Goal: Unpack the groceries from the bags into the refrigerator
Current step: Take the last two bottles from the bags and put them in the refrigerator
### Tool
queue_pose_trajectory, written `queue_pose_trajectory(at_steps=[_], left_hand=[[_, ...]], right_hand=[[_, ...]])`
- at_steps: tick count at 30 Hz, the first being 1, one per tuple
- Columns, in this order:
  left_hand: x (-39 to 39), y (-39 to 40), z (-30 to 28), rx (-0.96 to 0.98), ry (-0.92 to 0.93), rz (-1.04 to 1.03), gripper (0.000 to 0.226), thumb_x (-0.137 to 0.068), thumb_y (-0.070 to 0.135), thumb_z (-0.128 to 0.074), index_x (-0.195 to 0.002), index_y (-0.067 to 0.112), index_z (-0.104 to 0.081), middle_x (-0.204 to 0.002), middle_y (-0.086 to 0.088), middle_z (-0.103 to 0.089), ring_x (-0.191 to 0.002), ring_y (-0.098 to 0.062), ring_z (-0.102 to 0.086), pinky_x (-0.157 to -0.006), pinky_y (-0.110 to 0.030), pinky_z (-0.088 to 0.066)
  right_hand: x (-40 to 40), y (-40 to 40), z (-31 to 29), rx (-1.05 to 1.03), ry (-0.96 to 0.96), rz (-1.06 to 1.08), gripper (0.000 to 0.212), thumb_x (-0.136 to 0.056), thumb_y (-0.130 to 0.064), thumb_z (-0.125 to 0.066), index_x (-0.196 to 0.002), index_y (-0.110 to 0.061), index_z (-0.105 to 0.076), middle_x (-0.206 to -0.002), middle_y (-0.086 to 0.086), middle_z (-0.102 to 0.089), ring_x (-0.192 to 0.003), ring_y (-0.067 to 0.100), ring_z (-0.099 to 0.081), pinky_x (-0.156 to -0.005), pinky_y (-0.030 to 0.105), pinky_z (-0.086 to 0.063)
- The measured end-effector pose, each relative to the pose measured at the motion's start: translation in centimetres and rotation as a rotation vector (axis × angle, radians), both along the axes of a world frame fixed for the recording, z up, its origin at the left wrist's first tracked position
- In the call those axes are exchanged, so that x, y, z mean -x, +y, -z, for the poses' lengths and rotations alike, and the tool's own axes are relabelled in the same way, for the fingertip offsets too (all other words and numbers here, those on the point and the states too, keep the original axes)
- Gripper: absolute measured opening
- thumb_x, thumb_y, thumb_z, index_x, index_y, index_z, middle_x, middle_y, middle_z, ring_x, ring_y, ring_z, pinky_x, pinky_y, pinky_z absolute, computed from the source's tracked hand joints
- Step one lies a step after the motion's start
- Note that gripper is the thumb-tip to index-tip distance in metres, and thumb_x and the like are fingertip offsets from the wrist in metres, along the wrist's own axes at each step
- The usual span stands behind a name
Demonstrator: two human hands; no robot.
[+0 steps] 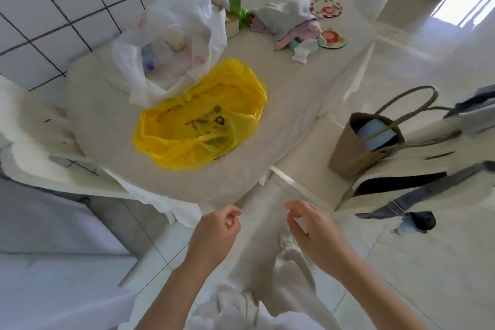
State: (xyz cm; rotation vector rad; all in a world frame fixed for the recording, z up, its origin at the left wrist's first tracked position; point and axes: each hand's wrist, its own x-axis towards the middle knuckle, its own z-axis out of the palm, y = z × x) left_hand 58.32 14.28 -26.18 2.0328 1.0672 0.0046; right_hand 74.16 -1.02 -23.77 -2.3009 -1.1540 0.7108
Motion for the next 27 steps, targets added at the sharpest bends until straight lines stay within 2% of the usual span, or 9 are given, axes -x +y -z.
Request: queue_pose_trajectory(at_steps=[5, 11, 15, 17, 19, 22, 24, 27], left_hand=[[-5.4, 1.9, 0.3, -0.029, -0.014, -0.137, 0.016, -0.094, 0.023, -0.056, -0.106, 0.024, -0.067, -0.088, 0.013, -0.068, -0.079, 0.001, -0.062, -0.068, -0.010, -0.048], [-11.2, 3.7, -0.3, -0.042, -0.001, -0.275, 0.018, -0.094, 0.028, -0.054, -0.107, 0.028, -0.067, -0.087, 0.015, -0.069, -0.081, -0.002, -0.063, -0.073, -0.023, -0.054], [-12.5, 6.1, -0.3, -0.057, -0.009, -0.360, 0.022, -0.093, 0.027, -0.052, -0.110, 0.027, -0.066, -0.088, 0.016, -0.067, -0.081, 0.000, -0.062, -0.071, -0.016, -0.051], [-12.7, 7.7, 0.0, -0.078, -0.022, -0.402, 0.022, -0.094, 0.027, -0.052, -0.110, 0.026, -0.066, -0.086, 0.017, -0.065, -0.078, 0.002, -0.060, -0.065, -0.008, -0.044], [-12.8, 9.6, 0.4, -0.092, -0.018, -0.446, 0.022, -0.096, 0.026, -0.050, -0.112, 0.026, -0.065, -0.089, 0.016, -0.063, -0.080, 0.003, -0.058, -0.064, -0.005, -0.040], [-12.7, 13.1, 1.5, -0.173, 0.027, -0.465, 0.027, -0.096, 0.025, -0.049, -0.119, 0.024, -0.062, -0.101, 0.011, -0.063, -0.095, -0.002, -0.054, -0.076, -0.012, -0.042], [-12.8, 15.5, 1.9, -0.236, 0.088, -0.452, 0.032, -0.092, 0.020, -0.051, -0.123, 0.023, -0.060, -0.110, 0.008, -0.062, -0.104, -0.009, -0.050, -0.087, -0.022, -0.044], [-13.1, 19.1, 2.2, -0.300, 0.134, -0.438, 0.039, -0.088, 0.016, -0.054, -0.126, 0.020, -0.058, -0.120, 0.004, -0.060, -0.113, -0.015, -0.050, -0.095, -0.028, -0.045]], right_hand=[[-7.8, 4.1, -0.4, 0.015, -0.018, -0.177, 0.027, -0.097, -0.027, -0.049, -0.123, -0.027, -0.054, -0.108, -0.016, -0.059, -0.102, 0.005, -0.058, -0.088, 0.020, -0.044], [-15.7, 10.3, -1.2, 0.012, -0.015, -0.335, 0.027, -0.094, -0.022, -0.052, -0.120, -0.020, -0.056, -0.104, -0.009, -0.061, -0.094, 0.011, -0.059, -0.079, 0.020, -0.042], [-18.2, 15.2, -1.2, -0.005, -0.030, -0.436, 0.028, -0.095, -0.020, -0.052, -0.122, -0.017, -0.056, -0.104, -0.006, -0.063, -0.097, 0.013, -0.062, -0.081, 0.018, -0.043], [-18.7, 17.6, -1.0, -0.005, -0.035, -0.472, 0.029, -0.095, -0.021, -0.052, -0.123, -0.017, -0.055, -0.106, -0.007, -0.062, -0.098, 0.012, -0.062, -0.080, 0.013, -0.040], [-19.1, 20.2, -0.6, -0.004, -0.035, -0.506, 0.031, -0.096, -0.025, -0.049, -0.126, -0.021, -0.053, -0.108, -0.009, -0.061, -0.101, 0.010, -0.061, -0.083, 0.014, -0.042], [-19.3, 24.1, -0.2, -0.001, -0.026, -0.529, 0.031, -0.096, -0.026, -0.048, -0.127, -0.023, -0.052, -0.112, -0.008, -0.060, -0.105, 0.011, -0.058, -0.087, 0.020, -0.044], [-19.1, 26.5, -0.1, -0.020, -0.035, -0.530, 0.030, -0.097, -0.026, -0.049, -0.126, -0.022, -0.054, -0.112, -0.008, -0.060, -0.104, 0.011, -0.058, -0.084, 0.018, -0.042], [-18.8, 29.7, -0.2, -0.044, -0.048, -0.540, 0.030, -0.097, -0.031, -0.049, -0.126, -0.026, -0.053, -0.115, -0.012, -0.058, -0.105, 0.007, -0.057, -0.084, 0.016, -0.044]])
